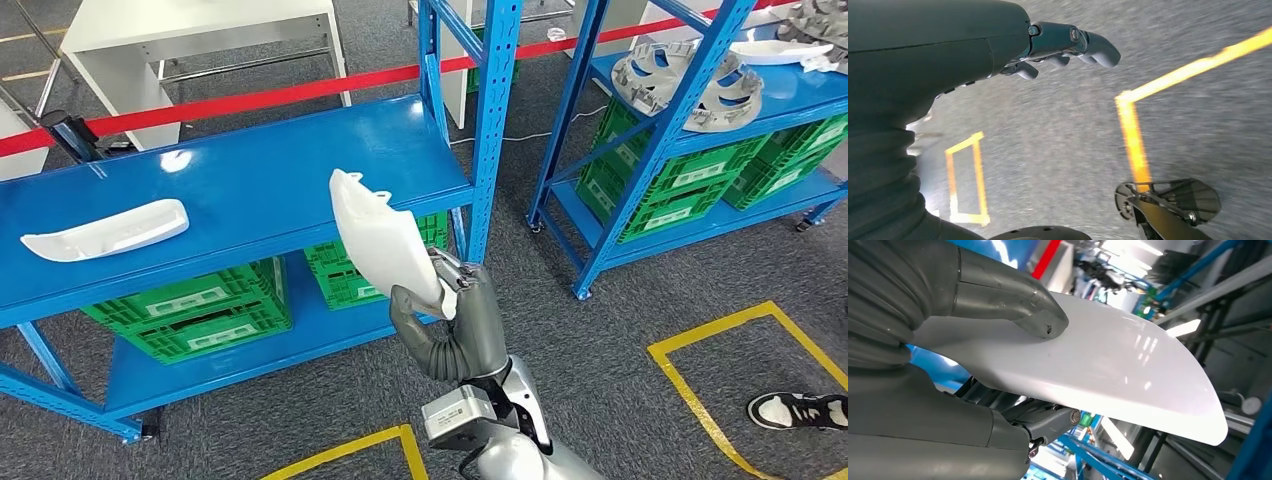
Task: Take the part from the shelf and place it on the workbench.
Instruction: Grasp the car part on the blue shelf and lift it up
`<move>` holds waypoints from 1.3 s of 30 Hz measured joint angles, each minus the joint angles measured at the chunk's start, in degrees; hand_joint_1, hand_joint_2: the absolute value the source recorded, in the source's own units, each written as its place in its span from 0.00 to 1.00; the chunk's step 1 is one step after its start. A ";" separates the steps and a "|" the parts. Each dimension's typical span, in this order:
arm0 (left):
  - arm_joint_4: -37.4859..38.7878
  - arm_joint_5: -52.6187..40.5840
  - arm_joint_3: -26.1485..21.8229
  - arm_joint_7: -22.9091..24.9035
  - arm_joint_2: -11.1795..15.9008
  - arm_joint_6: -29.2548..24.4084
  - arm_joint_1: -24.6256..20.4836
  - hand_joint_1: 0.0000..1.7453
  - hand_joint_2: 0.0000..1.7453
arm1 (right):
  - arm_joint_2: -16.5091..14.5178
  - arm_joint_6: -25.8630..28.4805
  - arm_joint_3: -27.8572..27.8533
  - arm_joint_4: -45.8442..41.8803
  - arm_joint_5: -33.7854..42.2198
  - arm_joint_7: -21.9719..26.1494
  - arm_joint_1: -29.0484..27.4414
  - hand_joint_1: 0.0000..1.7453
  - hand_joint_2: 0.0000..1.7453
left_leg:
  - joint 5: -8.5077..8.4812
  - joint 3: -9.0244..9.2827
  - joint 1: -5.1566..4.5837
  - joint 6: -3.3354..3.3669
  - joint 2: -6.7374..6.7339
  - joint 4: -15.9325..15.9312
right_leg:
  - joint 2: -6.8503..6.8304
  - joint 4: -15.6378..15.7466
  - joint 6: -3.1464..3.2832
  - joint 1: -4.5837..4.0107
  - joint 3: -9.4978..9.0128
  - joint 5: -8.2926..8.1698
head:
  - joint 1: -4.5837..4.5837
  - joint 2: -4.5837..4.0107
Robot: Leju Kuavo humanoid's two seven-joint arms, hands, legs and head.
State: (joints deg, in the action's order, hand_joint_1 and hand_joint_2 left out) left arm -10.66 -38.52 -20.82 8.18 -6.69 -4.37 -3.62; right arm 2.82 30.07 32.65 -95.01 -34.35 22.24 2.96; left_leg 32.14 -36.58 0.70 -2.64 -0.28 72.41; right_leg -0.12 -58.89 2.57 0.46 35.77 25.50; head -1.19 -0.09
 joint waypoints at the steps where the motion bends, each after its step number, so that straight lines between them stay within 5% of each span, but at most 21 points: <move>1: -0.01 0.44 -0.04 0.55 0.02 -0.17 0.00 0.00 1.00 | 0.00 -1.70 -0.79 -0.37 -0.38 -0.10 -0.34 1.00 1.00 | -0.95 3.02 0.01 0.17 0.05 -3.73 | 0.06 -0.20 -0.20 0.02 0.74 -0.55 | 0.00 0.00; 3: -0.03 1.50 -0.26 0.49 0.07 -0.48 0.03 0.00 1.00 | 0.00 -4.68 -2.14 -0.67 -0.56 0.13 -0.50 1.00 1.00 | -0.72 8.41 -0.21 0.66 0.22 -11.59 | 0.16 -0.52 -0.83 -0.08 1.74 -1.59 | -0.03 0.00; 4: -0.04 1.63 -0.39 0.22 0.09 -0.51 0.04 0.00 1.00 | 0.00 -5.70 -2.69 -0.68 -0.58 0.27 -0.47 1.00 1.00 | -0.18 9.66 -0.38 0.99 0.32 -13.90 | 0.15 -0.51 -1.21 -0.11 1.95 -2.12 | 0.01 0.00; 7: 0.00 0.41 -0.53 -0.11 0.21 -0.54 0.35 0.00 1.00 | 0.08 -7.43 -4.12 -0.72 0.20 0.67 -0.73 1.00 1.00 | -1.01 8.81 -0.52 2.41 0.20 -14.90 | 0.19 -0.23 -2.35 -0.01 2.36 -3.10 | 0.14 0.00; 9: 0.03 -0.36 -0.52 0.07 0.55 -0.58 0.56 0.00 1.00 | 0.19 -7.95 -5.01 -0.78 0.57 1.08 -1.09 1.00 1.00 | -2.42 7.39 -0.27 3.40 -0.15 -15.12 | 0.31 -2.84 -3.01 0.11 3.56 0.51 | 0.10 0.00; 11: 0.03 -0.71 -0.51 0.30 1.07 -0.61 0.61 0.00 1.00 | 0.25 -8.07 -5.51 -0.80 0.60 1.27 -1.24 1.00 1.00 | -3.94 5.70 -0.32 3.87 -0.38 -15.04 | 0.31 -9.58 -3.50 0.17 5.28 6.86 | 0.00 0.00; 13: 0.03 -0.87 -0.51 0.37 1.39 -0.61 0.63 0.00 1.00 | 0.32 -8.06 -5.72 -0.79 0.60 1.29 -1.33 1.00 1.00 | -5.47 3.82 -0.45 3.87 -0.52 -14.78 | 0.31 -15.75 -3.68 0.17 5.75 9.12 | -0.01 0.00; 14: 0.04 -0.92 -0.51 0.38 1.48 -0.62 0.63 0.00 1.00 | 0.36 -8.06 -5.85 -0.79 0.60 1.28 -1.36 1.00 1.00 | -6.16 2.74 -0.50 3.82 -0.56 -14.56 | 0.31 -16.57 -3.62 0.15 4.84 8.14 | -0.02 0.00; 16: 0.07 -1.06 -0.51 0.52 1.54 -0.90 0.62 0.00 1.00 | 0.42 -8.06 -6.14 -0.79 0.60 1.29 -1.29 1.00 1.00 | -7.32 0.75 -0.54 3.57 -0.62 -13.90 | 0.30 -12.16 -3.22 0.06 -0.11 5.20 | -0.02 0.00; 18: 0.03 -0.87 -0.53 0.49 1.59 -1.77 0.58 0.00 1.00 | 0.40 -8.05 -6.34 -0.80 0.55 1.33 -0.98 1.00 1.00 | -8.25 -0.51 -0.65 3.09 -0.57 -13.27 | 0.27 -3.66 -2.51 -0.27 -6.48 5.78 | -0.01 0.00; 20: -0.01 0.33 -0.87 -0.25 1.78 -2.67 0.56 0.00 1.00 | 0.39 -8.03 -6.59 -0.80 0.40 1.49 -0.74 1.00 1.00 | -9.28 -0.91 -0.63 2.38 -0.53 -13.21 | 0.28 0.83 -1.80 -0.67 -8.92 7.24 | -0.15 0.00; 23: 0.04 1.55 -2.08 -0.99 2.08 -2.82 0.66 0.00 1.00 | 0.39 -7.72 -7.47 -0.87 0.03 2.00 -1.20 1.00 1.00 | -9.43 -1.43 -0.46 1.32 -0.30 -13.15 | 0.07 1.46 -0.62 -0.49 -7.71 5.58 | -0.19 0.00; 27: 0.19 0.80 -2.50 -0.69 1.68 -2.46 0.69 0.00 1.00 | 0.51 -7.11 -9.27 -1.56 0.46 3.15 -2.74 1.00 1.00 | 0.95 -3.74 -0.09 0.29 0.09 -2.61 | -0.16 1.71 0.28 -0.12 -4.43 2.41 | 0.03 0.00; 29: 0.21 1.71 -2.73 -1.37 1.26 -2.93 0.60 0.00 1.00 | 0.70 -7.15 -10.01 -1.55 1.61 4.38 -3.02 1.00 1.00 | 1.15 -3.22 0.09 -0.04 0.09 1.72 | -0.19 1.39 0.04 -0.08 -2.40 0.97 | 0.03 0.00; 31: 0.20 2.49 -3.05 -1.93 0.91 -3.33 0.46 0.00 1.00 | 0.80 -7.31 -10.72 -1.38 2.52 5.20 -2.95 1.00 1.00 | -1.89 0.58 0.25 -0.10 0.09 -0.74 | -0.18 0.88 -0.39 0.02 -0.32 -0.43 | 0.02 0.00; 34: 0.15 3.13 -3.47 -2.41 0.53 -3.48 0.06 0.00 1.00 | 0.84 -7.53 -11.64 -1.25 3.02 5.47 -2.78 1.00 1.00 | -0.70 8.75 0.07 0.56 0.33 -12.09 | -0.22 0.12 -1.44 -0.03 1.81 -2.16 | -0.08 0.00; 37: 0.15 5.56 -4.63 -3.48 0.19 -3.12 -0.09 0.00 1.00 | 0.84 -7.76 -12.08 -1.22 3.25 5.47 -2.52 1.00 1.00 | -0.32 9.18 -0.33 2.14 0.37 -14.87 | -0.31 0.44 -2.63 0.14 2.28 -3.79 | -0.04 0.00; 39: 0.17 8.28 -6.47 -3.94 0.05 -2.26 -0.15 0.00 1.00 | 0.81 -7.73 -12.30 -1.23 2.79 4.78 -2.41 1.00 1.00 | -1.71 7.87 -0.26 3.22 0.07 -14.97 | -0.17 -0.97 -3.30 0.33 3.22 -1.68 | -0.01 0.00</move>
State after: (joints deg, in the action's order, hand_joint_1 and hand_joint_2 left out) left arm -10.49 -30.24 -27.28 4.24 -6.63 -6.63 -3.77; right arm 3.63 22.34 20.35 -96.24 -31.56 27.02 0.55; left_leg 30.42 -28.71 0.44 0.58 -0.21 57.44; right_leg -0.28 -59.86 -0.73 0.79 38.98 23.82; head -1.20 -0.09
